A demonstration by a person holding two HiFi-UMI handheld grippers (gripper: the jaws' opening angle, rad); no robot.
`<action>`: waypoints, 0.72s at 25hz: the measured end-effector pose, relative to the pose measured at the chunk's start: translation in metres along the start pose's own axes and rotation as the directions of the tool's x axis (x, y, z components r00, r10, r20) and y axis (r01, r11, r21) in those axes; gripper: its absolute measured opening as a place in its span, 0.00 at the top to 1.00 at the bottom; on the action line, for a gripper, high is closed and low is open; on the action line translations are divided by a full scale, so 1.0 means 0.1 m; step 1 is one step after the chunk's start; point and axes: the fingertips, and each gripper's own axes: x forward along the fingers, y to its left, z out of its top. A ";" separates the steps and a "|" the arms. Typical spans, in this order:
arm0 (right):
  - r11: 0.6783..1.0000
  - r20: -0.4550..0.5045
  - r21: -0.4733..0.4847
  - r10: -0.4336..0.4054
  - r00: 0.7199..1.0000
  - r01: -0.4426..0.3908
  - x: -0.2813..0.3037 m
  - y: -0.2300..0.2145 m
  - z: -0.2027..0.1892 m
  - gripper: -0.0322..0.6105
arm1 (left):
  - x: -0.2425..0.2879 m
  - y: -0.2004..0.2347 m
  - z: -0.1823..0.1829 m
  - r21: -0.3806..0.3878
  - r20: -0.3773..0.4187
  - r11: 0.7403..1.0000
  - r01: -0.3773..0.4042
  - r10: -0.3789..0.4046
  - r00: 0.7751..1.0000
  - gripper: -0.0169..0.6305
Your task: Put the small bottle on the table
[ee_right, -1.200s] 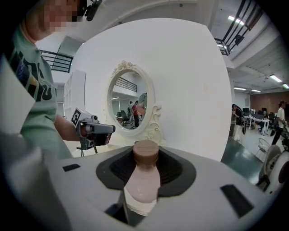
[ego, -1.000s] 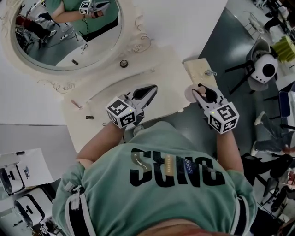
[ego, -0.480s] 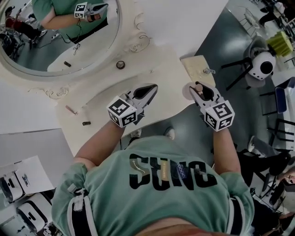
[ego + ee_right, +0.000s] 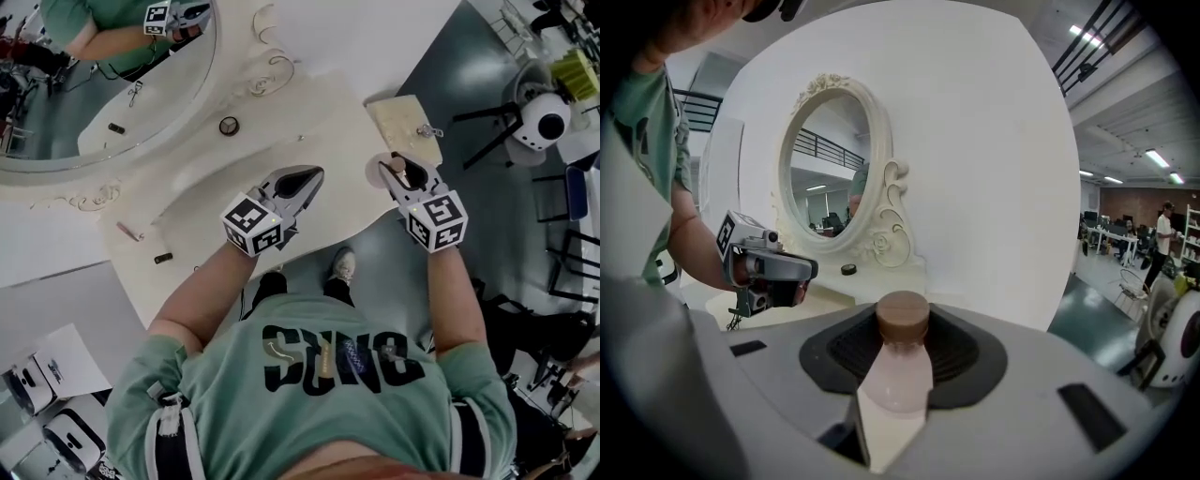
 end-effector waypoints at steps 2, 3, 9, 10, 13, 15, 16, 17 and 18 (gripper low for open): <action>1.000 -0.013 0.002 -0.006 1.000 0.006 0.12 -0.08 -0.10 0.75 | 0.07 0.08 -0.09 -0.014 -0.001 1.000 0.002 -0.002 1.000 0.96; 1.000 -0.019 0.004 -0.010 1.000 0.010 0.18 -0.11 -0.15 0.75 | 0.10 0.11 -0.13 -0.020 -0.002 1.000 0.003 -0.003 1.000 0.96; 1.000 -0.055 0.008 -0.021 0.998 0.022 0.49 -0.30 -0.43 0.75 | 0.29 0.29 -0.28 -0.036 0.007 0.999 0.006 -0.005 1.000 0.96; 1.000 -0.061 0.006 -0.019 0.998 0.020 0.53 -0.31 -0.48 0.75 | 0.32 0.30 -0.30 -0.038 0.008 0.999 0.008 -0.008 1.000 0.96; 1.000 -0.080 -0.003 -0.014 0.997 0.014 0.65 -0.33 -0.62 0.75 | 0.39 0.33 -0.37 -0.042 0.003 0.999 0.018 -0.018 1.000 0.96; 1.000 -0.089 -0.003 -0.012 0.996 0.012 0.71 -0.34 -0.69 0.75 | 0.42 0.33 -0.42 -0.045 -0.002 0.999 0.024 -0.025 1.000 0.96; 1.000 -0.092 -0.002 -0.011 0.996 0.010 0.74 -0.34 -0.72 0.75 | 0.44 0.33 -0.43 -0.047 -0.004 0.999 0.027 -0.027 1.000 0.96; 1.000 -0.094 -0.001 -0.009 0.996 0.009 0.76 -0.34 -0.75 0.75 | 0.45 0.33 -0.45 -0.049 -0.005 0.998 0.030 -0.030 1.000 0.96; 1.000 -0.096 -0.001 -0.008 0.995 0.008 0.78 -0.34 -0.78 0.75 | 0.46 0.32 -0.47 -0.051 -0.006 0.998 0.032 -0.033 0.999 0.96</action>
